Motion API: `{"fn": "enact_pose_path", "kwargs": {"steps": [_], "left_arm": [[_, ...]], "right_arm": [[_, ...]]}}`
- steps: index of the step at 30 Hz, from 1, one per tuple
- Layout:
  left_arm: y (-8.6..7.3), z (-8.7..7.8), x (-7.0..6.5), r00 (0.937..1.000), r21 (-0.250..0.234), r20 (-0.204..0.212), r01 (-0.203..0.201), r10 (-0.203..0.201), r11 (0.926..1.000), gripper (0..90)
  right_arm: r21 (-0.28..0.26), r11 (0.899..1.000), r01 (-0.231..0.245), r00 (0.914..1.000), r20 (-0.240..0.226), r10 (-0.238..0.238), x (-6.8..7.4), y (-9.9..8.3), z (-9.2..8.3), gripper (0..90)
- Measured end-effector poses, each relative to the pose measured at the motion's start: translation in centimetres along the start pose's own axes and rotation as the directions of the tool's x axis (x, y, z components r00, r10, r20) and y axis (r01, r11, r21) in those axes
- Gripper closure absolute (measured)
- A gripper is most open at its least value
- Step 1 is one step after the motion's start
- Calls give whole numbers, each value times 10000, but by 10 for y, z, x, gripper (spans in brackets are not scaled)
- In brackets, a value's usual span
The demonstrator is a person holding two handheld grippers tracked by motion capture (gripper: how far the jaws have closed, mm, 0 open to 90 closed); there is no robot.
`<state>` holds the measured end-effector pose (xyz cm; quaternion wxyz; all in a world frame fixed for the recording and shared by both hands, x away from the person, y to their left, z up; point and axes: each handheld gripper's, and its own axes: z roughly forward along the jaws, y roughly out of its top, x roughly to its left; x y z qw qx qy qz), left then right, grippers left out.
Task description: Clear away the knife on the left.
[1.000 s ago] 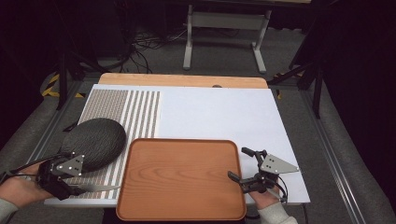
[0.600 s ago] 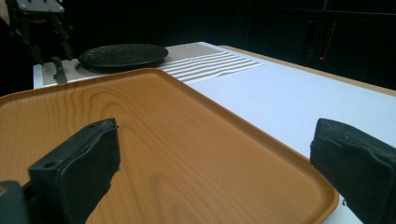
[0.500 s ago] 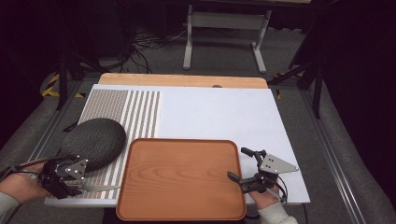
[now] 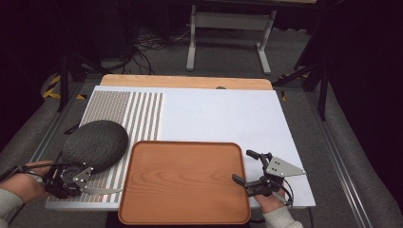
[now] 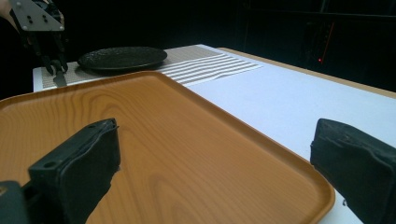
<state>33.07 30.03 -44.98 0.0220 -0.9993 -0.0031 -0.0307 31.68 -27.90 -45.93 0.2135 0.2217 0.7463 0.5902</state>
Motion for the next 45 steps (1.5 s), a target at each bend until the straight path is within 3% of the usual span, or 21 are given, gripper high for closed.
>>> {"fn": "enact_pose_path", "kwargs": {"steps": [1, 6, 19, 24, 25, 35, 41, 45], "left_arm": [[1, 1, 0, 9998, 114, -13, -208, 208, 9997, 750], [3, 1, 0, 9991, 301, -57, -420, 422, 9987, 790], [3, 1, -1, 9996, 243, -29, -285, 286, 9993, 800], [4, 0, -2, 9995, 498, -51, -303, 306, 9983, 801], [3, 1, -2, 9996, 352, -33, -286, 287, 9990, 801], [-3, -14, -3, 9991, 197, -339, 246, -239, 9995, 801], [-4, -31, -2, 9971, -488, -464, 576, -598, 9971, 801], [-1, -40, -1, 9918, -649, -467, 1160, -1191, 9911, 801]], "right_arm": [[-2, 10000, -11, 10000, 7, 11, 0, 0, 0, 20], [-24, 10000, -5, 10000, 44, 5, 0, 0, -3, 20], [-74, 10000, -16, 10000, 46, 16, 1, -1, -6, 20], [-72, 10000, -36, 10000, 43, 36, 2, 0, -5, 19], [-79, 10000, 1, 10000, 59, -1, 2, 0, -5, 19], [-92, 10000, -24, 10000, 82, 25, 2, 0, -6, 19], [-115, 9999, -4, 9999, 107, 6, 1, 1, -7, 19], [-142, 9999, -34, 9999, 128, 36, 1, 0, -7, 19]]}}
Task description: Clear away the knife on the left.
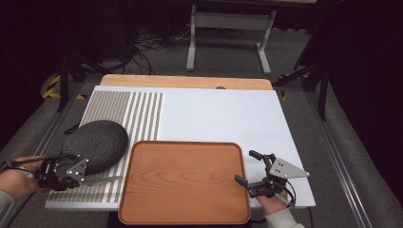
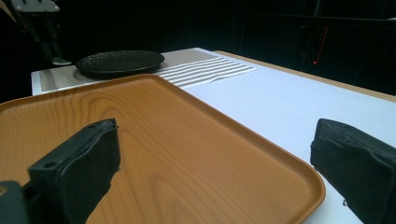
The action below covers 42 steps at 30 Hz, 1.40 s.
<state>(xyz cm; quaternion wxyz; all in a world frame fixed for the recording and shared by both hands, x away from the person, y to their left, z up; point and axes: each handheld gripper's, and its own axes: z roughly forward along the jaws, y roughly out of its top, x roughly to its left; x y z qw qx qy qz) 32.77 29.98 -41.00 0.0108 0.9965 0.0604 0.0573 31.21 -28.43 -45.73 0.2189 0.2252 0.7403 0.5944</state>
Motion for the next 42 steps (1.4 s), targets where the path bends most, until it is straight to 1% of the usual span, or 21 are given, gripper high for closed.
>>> {"fn": "enact_pose_path", "kwargs": {"steps": [1, 5, 6, 7, 12, 13, 16, 19, 25, 27, 28, 29, 30, 32, 33, 34, 35, 36, 37, 39, 42], "left_arm": [[2, -4, 0, 9998, -108, -26, 204, -204, 9997, 801], [7, -12, 0, 9990, -384, 11, 444, -443, 9983, 801], [9, -17, 0, 9978, -609, 55, 670, -668, 9959, 801], [9, -17, 0, 9978, -609, 55, 670, -668, 9959, 801], [16, -27, 2, 9923, -953, 321, 1225, -1199, 9879, 801], [17, -29, 3, 9898, -1066, 307, 1414, -1389, 9842, 801], [20, -33, 3, 9854, -1224, 440, 1685, -1643, 9781, 801], [24, -36, 3, 9827, -1361, 555, 1828, -1767, 9737, 801], [33, -41, 2, 9733, -1922, 841, 2263, -2137, 9549, 801], [34, -42, 2, 9728, -2012, 856, 2287, -2154, 9525, 801], [37, -43, 1, 9691, -2137, 955, 2433, -2276, 9461, 801], [38, -44, 1, 9677, -2182, 991, 2484, -2317, 9438, 801], [40, -45, 1, 9644, -2261, 1071, 2606, -2419, 9386, 801], [42, -46, 1, 9600, -2304, 1140, 2759, -2557, 9332, 801], [42, -46, 1, 9600, -2304, 1140, 2759, -2557, 9332, 801], [44, -47, 2, 9508, -2434, 1316, 3053, -2805, 9206, 801], [45, -48, 3, 9459, -2531, 1393, 3200, -2929, 9130, 801], [46, -48, 3, 9386, -2615, 1528, 3401, -3092, 9033, 801], [47, -48, 3, 9342, -2701, 1642, 3513, -3166, 8965, 801], [50, -48, 3, 9282, -2774, 1750, 3666, -3284, 8881, 801], [54, -48, 1, 9227, -2877, 1701, 3823, -3460, 8781, 801]], "right_arm": [[-4, 10000, -6, 10000, 35, 6, 0, 0, 0, 19], [4, 10000, -6, 10000, 46, 6, 0, 0, -1, 19], [-7, 10000, 1, 10000, 38, -1, -1, 0, -1, 19], [-7, 10000, 1, 10000, 38, -1, -1, 0, -1, 19], [-24, 10000, -37, 10000, 82, 37, -1, 0, -2, 19], [-28, 10000, -57, 10000, 82, 57, -1, 0, -3, 19], [-46, 10000, -43, 9999, 113, 44, -1, 0, -4, 19], [-51, 10000, -34, 9999, 118, 35, -1, 0, -4, 19], [-57, 10000, -16, 9999, 128, 17, -1, 0, -5, 19], [-65, 10000, -22, 9999, 129, 23, -1, 0, -5, 19], [-90, 10000, -17, 9999, 132, 19, -2, 0, -5, 19], [-93, 10000, -19, 9999, 133, 20, -2, 0, -5, 19], [-88, 10000, -9, 9999, 138, 11, -2, 0, -5, 19], [-92, 10000, -9, 9999, 134, 10, -2, 0, -5, 19], [-92, 10000, -9, 9999, 134, 10, -2, 0, -5, 19], [-84, 10000, -19, 9999, 139, 20, -2, 0, -5, 19], [-85, 10000, -14, 9999, 133, 15, -2, 0, -5, 19], [-92, 10000, -2, 9999, 129, 3, -2, 0, -5, 19], [-95, 10000, 1, 9999, 127, 0, -1, 0, -6, 19], [-101, 9999, 6, 9999, 129, -4, -2, 0, -6, 19], [-95, 10000, 3, 9999, 120, -2, -2, 0, -6, 20]]}}
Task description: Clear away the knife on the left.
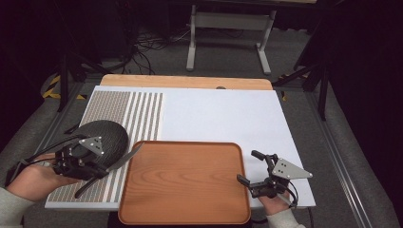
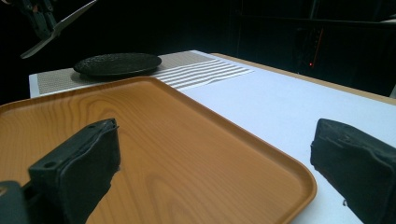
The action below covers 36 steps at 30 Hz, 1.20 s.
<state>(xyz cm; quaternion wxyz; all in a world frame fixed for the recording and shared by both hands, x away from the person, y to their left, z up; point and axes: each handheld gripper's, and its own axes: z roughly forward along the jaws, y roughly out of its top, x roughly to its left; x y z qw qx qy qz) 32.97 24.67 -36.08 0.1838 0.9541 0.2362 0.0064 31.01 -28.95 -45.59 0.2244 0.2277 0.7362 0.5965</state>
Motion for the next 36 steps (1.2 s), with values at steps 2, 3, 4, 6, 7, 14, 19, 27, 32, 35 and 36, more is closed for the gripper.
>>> {"fn": "enact_pose_path", "kwargs": {"steps": [2, 3, 4, 6, 7, 14, 19, 27, 32, 35, 36], "left_arm": [[3, 1, -2, 9999, -122, 80, 151, -150, 9998, 801], [4, 2, -3, 9996, -237, 80, 268, -266, 9994, 800], [5, 3, -4, 9993, -315, 165, 327, -322, 9990, 801], [9, 4, -6, 9988, -439, 228, 433, -424, 9981, 801], [10, 5, -7, 9986, -462, 260, 482, -471, 9978, 800], [24, 14, -18, 9972, -721, 463, 613, -581, 9955, 801], [34, 20, -25, 9953, -991, 641, 784, -722, 9920, 801], [48, 31, -37, 9928, -1119, 871, 915, -819, 9895, 801], [54, 39, -42, 9916, -1161, 980, 953, -841, 9887, 800], [58, 43, -45, 9913, -1103, 978, 983, -877, 9890, 800], [59, 44, -46, 9914, -1105, 975, 975, -869, 9891, 800]], "right_arm": [[3, 10000, 6, 10000, -2, -6, 0, 0, 0, 19], [9, 10000, 4, 10000, -7, -4, 0, 0, 0, 19], [9, 10000, 5, 10000, -4, -5, 0, 0, 0, 19], [8, 10000, -9, 10000, -23, 9, 0, 0, 0, 19], [15, 10000, -7, 10000, -22, 7, 0, 0, 0, 19], [4, 10000, -2, 10000, -10, 2, 0, 0, 0, 19], [-4, 10000, 18, 10000, -13, -18, 0, 0, 0, 19], [-30, 10000, 11, 10000, -46, -11, 0, 0, -1, 19], [-26, 10000, 6, 10000, -52, -6, 0, 0, -1, 20], [-24, 10000, 6, 10000, -45, -6, 0, 0, -1, 19], [-24, 10000, 4, 10000, -44, -4, 0, 0, -1, 19]]}}
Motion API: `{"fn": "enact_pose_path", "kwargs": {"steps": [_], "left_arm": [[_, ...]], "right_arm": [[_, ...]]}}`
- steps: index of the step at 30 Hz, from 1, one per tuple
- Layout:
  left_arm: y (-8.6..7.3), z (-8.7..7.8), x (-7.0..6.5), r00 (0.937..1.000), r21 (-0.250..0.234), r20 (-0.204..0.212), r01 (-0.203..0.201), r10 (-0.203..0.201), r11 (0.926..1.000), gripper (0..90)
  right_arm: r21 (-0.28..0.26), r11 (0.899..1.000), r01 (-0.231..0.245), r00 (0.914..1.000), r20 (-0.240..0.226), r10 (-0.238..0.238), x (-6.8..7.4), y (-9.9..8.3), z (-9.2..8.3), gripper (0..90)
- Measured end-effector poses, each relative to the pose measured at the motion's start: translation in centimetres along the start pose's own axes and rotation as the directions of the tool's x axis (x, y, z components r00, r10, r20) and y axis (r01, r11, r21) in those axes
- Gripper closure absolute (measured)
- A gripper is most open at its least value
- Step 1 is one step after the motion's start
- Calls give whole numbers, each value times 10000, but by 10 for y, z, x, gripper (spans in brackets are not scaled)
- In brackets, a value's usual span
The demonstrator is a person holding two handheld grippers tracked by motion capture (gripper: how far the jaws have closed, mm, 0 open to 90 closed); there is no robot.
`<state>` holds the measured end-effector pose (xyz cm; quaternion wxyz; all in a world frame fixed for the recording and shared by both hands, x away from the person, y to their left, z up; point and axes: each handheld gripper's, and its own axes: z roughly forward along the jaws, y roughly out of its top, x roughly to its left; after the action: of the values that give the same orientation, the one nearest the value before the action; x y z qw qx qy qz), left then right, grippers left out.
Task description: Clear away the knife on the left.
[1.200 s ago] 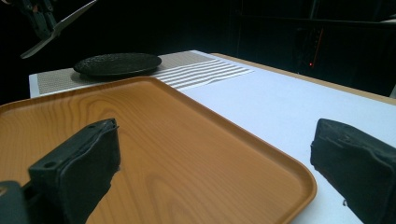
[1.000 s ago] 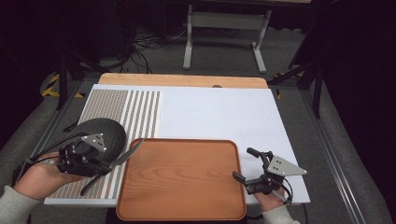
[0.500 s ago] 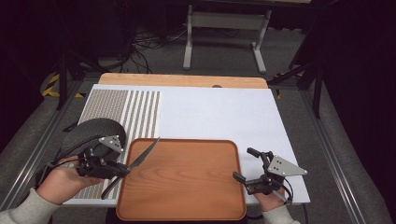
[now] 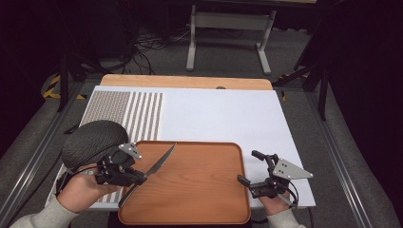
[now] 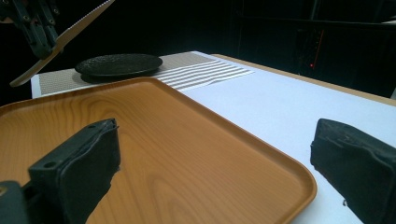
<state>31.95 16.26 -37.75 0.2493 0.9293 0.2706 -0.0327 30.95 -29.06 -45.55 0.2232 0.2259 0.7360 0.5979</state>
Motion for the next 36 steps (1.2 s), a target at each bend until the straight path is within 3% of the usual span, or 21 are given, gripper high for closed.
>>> {"fn": "enact_pose_path", "kwargs": {"steps": [10, 16, 20, 31, 36], "left_arm": [[5, 16, -6, 9995, -30, 196, 244, -243, 9997, 800], [7, 26, -7, 9994, 275, 62, 341, -343, 9990, 800], [7, 33, -6, 9987, 607, -286, 440, -423, 9972, 800], [4, 49, -3, 9982, 926, -98, 601, -595, 9939, 800], [2, 53, 1, 9962, 1040, -123, 865, -856, 9908, 800]], "right_arm": [[-5, 10000, -8, 10000, 17, 8, 0, 0, 0, 19], [21, 10000, 11, 10000, 8, -11, 0, 0, 0, 19], [-14, 10000, 15, 10000, -16, -15, 0, 0, 0, 19], [18, 10000, 46, 10000, -8, -46, 0, 0, -1, 19], [33, 10000, 78, 10000, -21, -78, 1, 0, 0, 19]]}}
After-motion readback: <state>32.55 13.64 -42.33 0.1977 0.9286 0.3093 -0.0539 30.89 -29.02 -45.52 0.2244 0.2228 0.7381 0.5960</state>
